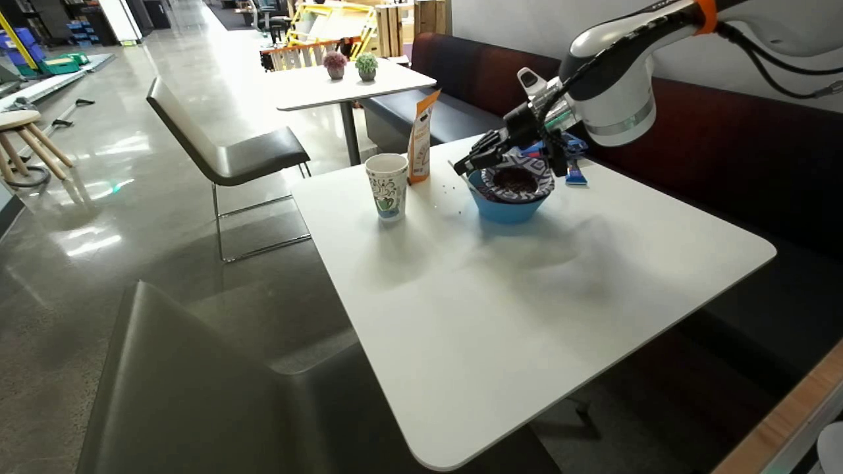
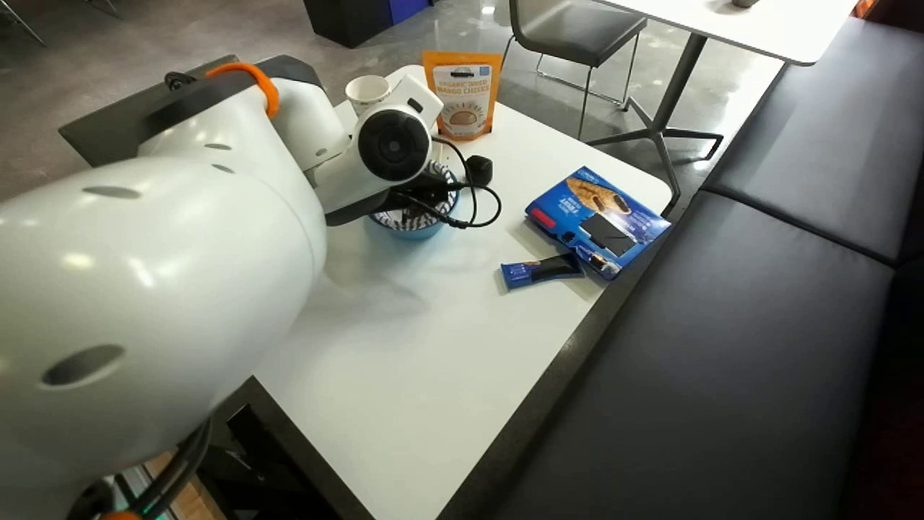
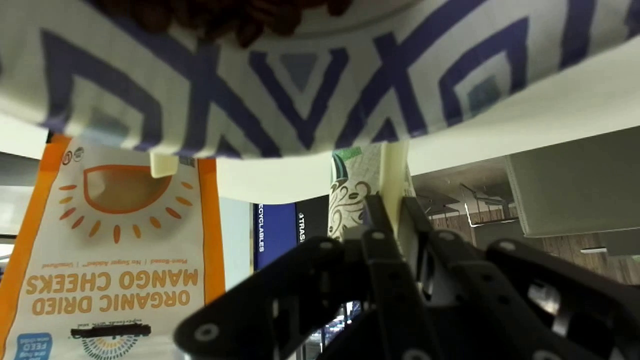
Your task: Pick up the knife and place it in the blue bowl
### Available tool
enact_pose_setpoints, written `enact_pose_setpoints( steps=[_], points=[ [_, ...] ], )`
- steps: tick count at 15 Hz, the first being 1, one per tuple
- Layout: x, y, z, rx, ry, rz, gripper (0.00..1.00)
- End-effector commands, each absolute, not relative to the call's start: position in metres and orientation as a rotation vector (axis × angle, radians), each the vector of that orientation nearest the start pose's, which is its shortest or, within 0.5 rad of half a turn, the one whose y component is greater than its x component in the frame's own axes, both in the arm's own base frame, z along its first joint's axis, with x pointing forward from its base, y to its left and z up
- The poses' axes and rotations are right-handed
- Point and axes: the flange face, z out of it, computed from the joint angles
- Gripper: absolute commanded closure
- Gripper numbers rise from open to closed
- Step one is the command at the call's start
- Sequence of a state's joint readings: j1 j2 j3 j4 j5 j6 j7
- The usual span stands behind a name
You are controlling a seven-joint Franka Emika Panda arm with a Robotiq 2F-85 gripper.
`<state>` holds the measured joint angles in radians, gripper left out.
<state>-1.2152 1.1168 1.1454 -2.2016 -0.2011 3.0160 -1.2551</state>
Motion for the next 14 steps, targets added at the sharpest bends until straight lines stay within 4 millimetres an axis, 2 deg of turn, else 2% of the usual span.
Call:
enact_pose_setpoints(
  steps=[1, 14],
  points=[
    [0.572, -0.039, 0.189, -2.212, -1.177, -1.044, 0.97],
    [0.561, -0.050, 0.176, -2.211, -1.280, -0.918, 0.97]
  ],
)
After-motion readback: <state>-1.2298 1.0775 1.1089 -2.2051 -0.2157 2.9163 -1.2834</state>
